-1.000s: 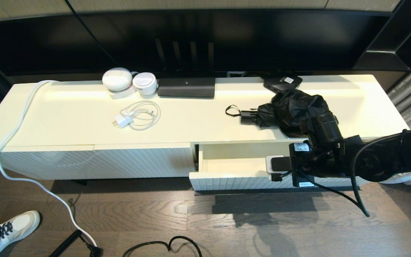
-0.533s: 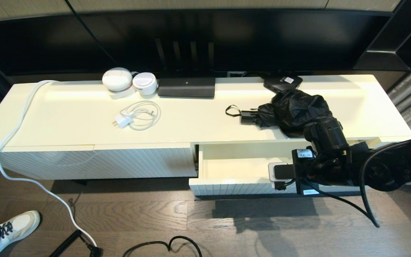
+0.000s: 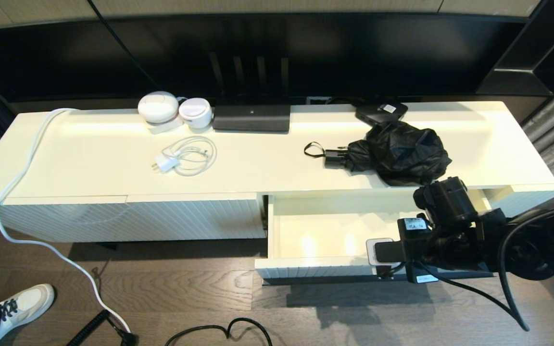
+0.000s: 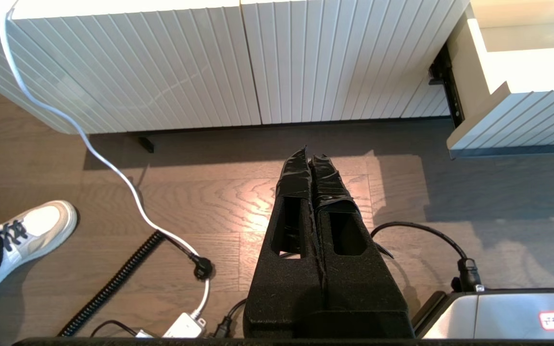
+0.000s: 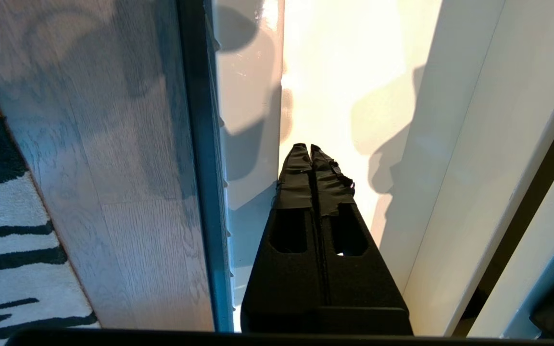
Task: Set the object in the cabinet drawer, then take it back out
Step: Open the drawer
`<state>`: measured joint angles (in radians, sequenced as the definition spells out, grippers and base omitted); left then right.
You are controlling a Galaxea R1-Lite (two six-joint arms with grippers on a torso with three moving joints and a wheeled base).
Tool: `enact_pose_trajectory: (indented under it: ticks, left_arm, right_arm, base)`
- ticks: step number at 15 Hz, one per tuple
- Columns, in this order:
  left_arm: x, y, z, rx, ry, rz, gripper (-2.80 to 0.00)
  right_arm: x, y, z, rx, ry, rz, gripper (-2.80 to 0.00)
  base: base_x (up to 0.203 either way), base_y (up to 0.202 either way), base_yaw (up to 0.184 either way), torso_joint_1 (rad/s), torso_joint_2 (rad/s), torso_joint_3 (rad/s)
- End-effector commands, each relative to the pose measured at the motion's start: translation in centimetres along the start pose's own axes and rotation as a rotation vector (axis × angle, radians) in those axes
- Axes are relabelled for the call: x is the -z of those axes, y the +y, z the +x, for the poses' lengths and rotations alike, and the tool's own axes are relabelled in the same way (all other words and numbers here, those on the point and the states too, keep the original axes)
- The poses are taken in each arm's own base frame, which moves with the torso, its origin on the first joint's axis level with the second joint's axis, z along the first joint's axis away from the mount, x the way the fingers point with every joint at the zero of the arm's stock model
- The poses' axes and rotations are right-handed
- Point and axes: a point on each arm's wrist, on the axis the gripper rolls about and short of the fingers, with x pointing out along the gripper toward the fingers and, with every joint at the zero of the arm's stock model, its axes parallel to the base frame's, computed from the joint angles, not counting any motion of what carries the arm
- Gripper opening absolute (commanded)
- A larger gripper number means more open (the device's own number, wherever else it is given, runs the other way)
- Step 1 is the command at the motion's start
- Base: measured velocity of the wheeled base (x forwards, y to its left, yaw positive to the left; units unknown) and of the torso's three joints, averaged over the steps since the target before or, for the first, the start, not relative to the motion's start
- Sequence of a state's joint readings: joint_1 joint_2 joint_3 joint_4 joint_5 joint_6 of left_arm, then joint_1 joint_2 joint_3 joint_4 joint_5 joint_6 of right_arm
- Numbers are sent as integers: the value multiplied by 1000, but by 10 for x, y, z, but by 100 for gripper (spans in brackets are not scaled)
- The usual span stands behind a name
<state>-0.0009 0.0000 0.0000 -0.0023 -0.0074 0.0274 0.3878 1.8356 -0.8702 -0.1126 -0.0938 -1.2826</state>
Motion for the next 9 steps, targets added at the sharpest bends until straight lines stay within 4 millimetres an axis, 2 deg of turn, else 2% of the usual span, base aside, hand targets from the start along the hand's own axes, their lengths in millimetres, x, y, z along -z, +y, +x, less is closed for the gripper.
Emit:
enact_pose_trajectory:
  ticks: [1,9]
  left_arm:
    - [0,0,0,1,2,0,-280]
    - [0,0,0,1,2,0,-280]
  right_arm:
    - [0,8,0,-24,4,-15,-280]
    - [6,37,1,-60,6,-23,-280]
  base:
    - [0,0,0,0,0,0]
    - [0,0,0,0,0,0]
